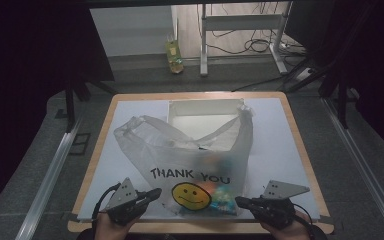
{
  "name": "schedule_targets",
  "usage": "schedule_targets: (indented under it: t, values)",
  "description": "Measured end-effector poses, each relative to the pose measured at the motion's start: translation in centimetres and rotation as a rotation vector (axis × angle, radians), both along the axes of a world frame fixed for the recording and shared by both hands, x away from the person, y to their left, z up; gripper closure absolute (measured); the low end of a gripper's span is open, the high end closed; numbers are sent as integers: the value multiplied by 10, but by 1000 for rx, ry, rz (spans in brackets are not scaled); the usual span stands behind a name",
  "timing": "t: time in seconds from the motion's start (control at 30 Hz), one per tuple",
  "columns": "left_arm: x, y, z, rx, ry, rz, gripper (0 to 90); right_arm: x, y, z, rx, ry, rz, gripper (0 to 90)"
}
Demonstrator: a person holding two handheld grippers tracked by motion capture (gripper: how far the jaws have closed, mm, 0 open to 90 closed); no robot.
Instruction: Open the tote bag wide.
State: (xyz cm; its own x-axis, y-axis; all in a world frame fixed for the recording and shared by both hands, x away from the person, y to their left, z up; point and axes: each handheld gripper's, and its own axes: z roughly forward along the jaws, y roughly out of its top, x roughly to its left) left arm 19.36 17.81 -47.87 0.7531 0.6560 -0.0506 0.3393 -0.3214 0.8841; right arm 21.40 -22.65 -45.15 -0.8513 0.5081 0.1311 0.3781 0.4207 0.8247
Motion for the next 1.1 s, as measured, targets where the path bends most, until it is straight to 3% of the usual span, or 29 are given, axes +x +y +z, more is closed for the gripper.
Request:
schedule_targets:
  t: [0.23, 0.33, 0.57, 0.83, 1.07, 1.1]
  values:
    - [17, 3, -7, 13, 11, 43, 892, 16, 1, -8, -4, 8, -31, 892]
    - [24, 5, -12, 8, 28, 60, 892, 27, -5, -14, 17, 49, -56, 892]
    - [39, 5, -17, -10, 43, 84, 892, 43, -6, -23, 35, 97, -58, 892]
    - [58, 6, -25, 50, 46, 98, 892, 64, -3, -32, 12, 127, -85, 893]
    - [76, 6, -35, 112, 95, 114, 892, 78, -3, -38, -34, 129, -119, 893]
    - [75, 5, -35, 101, 109, 115, 892, 77, -5, -37, -28, 136, -125, 893]
